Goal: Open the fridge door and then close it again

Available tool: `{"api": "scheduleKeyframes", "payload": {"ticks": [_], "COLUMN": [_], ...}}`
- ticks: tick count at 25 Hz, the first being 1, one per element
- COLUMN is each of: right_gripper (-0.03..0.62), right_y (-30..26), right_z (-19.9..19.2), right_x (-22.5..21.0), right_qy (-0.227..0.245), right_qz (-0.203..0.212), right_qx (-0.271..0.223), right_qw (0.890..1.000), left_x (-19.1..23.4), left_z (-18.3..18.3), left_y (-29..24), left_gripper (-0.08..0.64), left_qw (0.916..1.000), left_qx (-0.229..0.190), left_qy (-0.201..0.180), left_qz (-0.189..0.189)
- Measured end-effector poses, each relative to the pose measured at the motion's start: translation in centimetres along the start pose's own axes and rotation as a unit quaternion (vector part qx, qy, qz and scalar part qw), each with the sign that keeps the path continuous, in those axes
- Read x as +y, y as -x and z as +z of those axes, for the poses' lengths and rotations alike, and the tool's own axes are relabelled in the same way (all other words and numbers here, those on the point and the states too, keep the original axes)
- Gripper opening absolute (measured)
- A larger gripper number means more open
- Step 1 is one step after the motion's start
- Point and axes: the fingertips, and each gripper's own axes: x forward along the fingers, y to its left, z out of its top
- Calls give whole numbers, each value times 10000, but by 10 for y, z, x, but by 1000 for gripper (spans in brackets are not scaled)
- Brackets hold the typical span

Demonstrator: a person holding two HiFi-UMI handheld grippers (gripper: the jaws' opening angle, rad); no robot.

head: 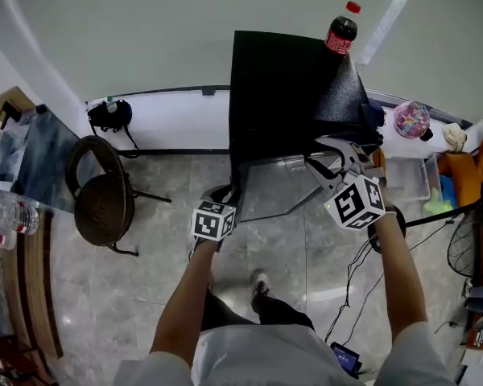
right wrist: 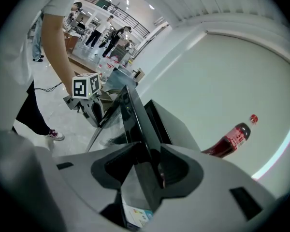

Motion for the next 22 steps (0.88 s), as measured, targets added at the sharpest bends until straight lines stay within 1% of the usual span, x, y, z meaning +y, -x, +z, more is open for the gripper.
{"api": "scheduleKeyframes", "payload": {"ticks": [10, 17, 22], "right_gripper": [166, 166, 167], "right_y": [-19, -27, -26], "right_z": [-3, -5, -6], "right_x": [-18, -25, -26], "right_qy": [-331, -434, -488], "right_qz": [-274, -407, -463], "right_qx": [392, 571, 510], "right_qw": [9983, 9966, 9964], "left_x": [26, 36, 36], "left_z": [25, 35, 36], "left_y": [-23, -32, -33], "left_gripper": [78, 80, 81], "left_qw": [9988, 9983, 9978], "left_qx": [128, 164, 161], "left_qy": [-194, -209, -280], "left_qz": [-431, -526, -577]}}
